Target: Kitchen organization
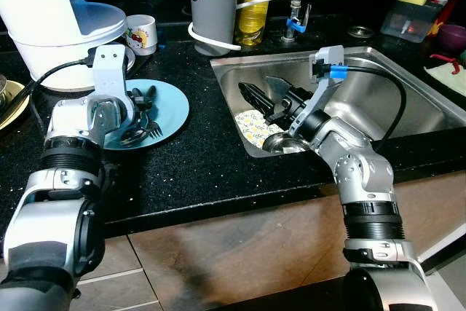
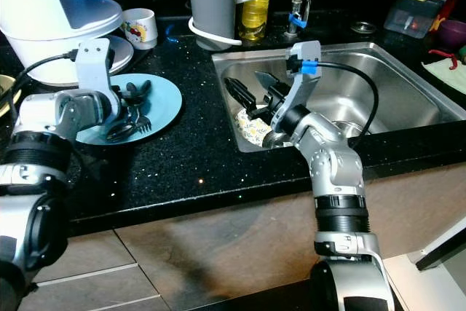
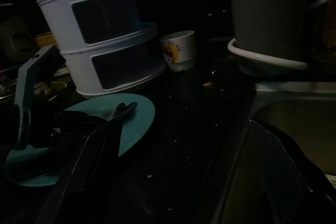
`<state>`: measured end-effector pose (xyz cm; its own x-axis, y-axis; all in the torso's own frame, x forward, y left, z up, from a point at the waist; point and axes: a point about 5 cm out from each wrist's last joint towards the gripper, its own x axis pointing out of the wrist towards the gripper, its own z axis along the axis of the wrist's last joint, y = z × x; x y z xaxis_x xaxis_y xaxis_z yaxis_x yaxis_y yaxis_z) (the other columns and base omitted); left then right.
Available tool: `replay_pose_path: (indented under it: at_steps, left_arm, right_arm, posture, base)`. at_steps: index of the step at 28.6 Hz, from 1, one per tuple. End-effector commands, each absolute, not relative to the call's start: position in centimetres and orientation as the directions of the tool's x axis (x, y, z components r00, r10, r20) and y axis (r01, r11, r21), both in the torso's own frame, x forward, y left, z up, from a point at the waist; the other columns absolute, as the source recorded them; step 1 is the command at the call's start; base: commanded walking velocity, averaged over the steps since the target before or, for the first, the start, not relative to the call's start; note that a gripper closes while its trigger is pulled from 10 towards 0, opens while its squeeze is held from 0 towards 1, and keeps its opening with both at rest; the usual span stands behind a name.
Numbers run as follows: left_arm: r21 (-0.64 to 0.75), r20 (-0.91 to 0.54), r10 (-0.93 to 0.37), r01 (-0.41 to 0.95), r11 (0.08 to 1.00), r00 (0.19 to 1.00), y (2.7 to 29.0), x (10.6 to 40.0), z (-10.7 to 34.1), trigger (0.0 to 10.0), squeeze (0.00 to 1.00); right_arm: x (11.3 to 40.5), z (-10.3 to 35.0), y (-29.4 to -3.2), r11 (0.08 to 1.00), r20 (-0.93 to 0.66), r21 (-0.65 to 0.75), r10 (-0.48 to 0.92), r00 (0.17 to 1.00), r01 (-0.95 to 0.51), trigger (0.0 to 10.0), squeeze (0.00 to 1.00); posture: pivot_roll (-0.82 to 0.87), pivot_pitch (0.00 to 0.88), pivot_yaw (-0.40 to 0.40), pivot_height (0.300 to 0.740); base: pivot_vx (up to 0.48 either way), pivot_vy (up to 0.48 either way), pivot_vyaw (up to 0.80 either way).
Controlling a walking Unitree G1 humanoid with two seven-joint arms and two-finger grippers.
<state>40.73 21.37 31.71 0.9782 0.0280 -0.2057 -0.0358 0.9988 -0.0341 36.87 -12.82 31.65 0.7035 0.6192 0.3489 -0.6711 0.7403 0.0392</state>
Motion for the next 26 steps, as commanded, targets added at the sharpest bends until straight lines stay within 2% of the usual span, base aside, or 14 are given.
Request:
replay_pose_path:
  at_steps: [1, 3, 6, 7, 8, 19, 26]
  left_arm:
    - [-0.003, -0.203, 0.044, -0.045, 0.999, 0.978, 22.0, 40.7, 31.9, 10.0, 0.0]
    - [0.006, -0.201, 0.048, -0.048, 0.999, 0.978, 22.2, 40.7, 32.0, 9.6, 0.0]
    - [0.007, -0.199, 0.047, -0.046, 0.999, 0.979, 22.4, 40.7, 32.0, 9.5, 0.0]
    - [0.003, -0.199, 0.043, -0.043, 0.999, 0.979, 22.4, 40.8, 32.0, 7.6, 0.0]
    - [0.0, -0.199, 0.042, -0.043, 0.999, 0.979, 22.4, 40.8, 32.0, 0.0, 0.0]
    - [0.027, -0.191, 0.033, -0.029, 0.999, 0.981, 22.6, 40.9, 32.1, 0.0, 0.0]
    - [-0.022, -0.15, 0.005, -0.009, 1.0, 0.989, 22.3, 40.8, 33.4, 0.0, 0.0]
  right_arm:
    - [36.7, 32.0, -12.8, 0.734, 0.354, 0.024, 0.629, 0.693, -0.679, 10.0, 0.0]
    - [36.7, 32.1, -12.9, 0.736, 0.354, 0.024, 0.627, 0.694, -0.677, 10.0, 0.0]
    - [36.7, 32.1, -13.0, 0.737, 0.354, 0.029, 0.624, 0.697, -0.675, 10.0, 0.0]
    - [36.7, 32.1, -13.1, 0.738, 0.354, 0.032, 0.623, 0.698, -0.675, 10.0, 0.0]
    - [36.7, 32.1, -13.1, 0.738, 0.354, 0.035, 0.622, 0.699, -0.674, 10.0, 0.0]
    - [36.9, 31.7, -13.5, 0.752, 0.336, 0.046, 0.608, 0.719, -0.658, 10.0, 0.0]
    - [36.9, 31.7, -13.6, 0.763, 0.337, 0.048, 0.596, 0.729, -0.645, 10.0, 0.0]
  posture:
    - [0.04, 0.189, 0.013, 0.74]
    - [0.04, 0.182, 0.013, 0.74]
    - [0.04, 0.18, 0.012, 0.74]
    - [0.04, 0.177, 0.011, 0.74]
    - [0.04, 0.177, 0.011, 0.74]
    - [0.04, 0.166, 0.012, 0.74]
    - [0.04, 0.165, 0.014, 0.74]
  base:
    - [0.0, 0.0, 0.0]
    - [0.0, 0.0, 0.0]
    - [0.0, 0.0, 0.0]
    - [0.0, 0.0, 0.0]
    - [0.0, 0.0, 0.0]
    - [0.0, 0.0, 0.0]
    - [0.0, 0.0, 0.0]
